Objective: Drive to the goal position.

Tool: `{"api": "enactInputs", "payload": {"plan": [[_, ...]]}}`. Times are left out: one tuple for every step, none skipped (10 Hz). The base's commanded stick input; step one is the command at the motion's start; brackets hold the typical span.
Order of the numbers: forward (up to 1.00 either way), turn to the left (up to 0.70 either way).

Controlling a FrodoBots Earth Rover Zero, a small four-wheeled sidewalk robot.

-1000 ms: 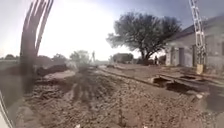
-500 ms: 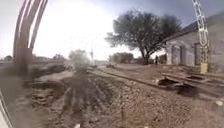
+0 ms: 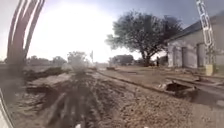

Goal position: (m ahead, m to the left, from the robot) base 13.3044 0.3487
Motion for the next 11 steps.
{"api": "enactInputs", "payload": {"plan": [[0.70, -0.14], [0.70, -0.13], [0.70, -0.11], [0.70, 0.00], [0.70, 0.00], [0.70, 0.00], [0.70, 0.00], [0.70, 0.00], [0.70, 0.00], [0.70, 0.00], [0.70, 0.00]]}}
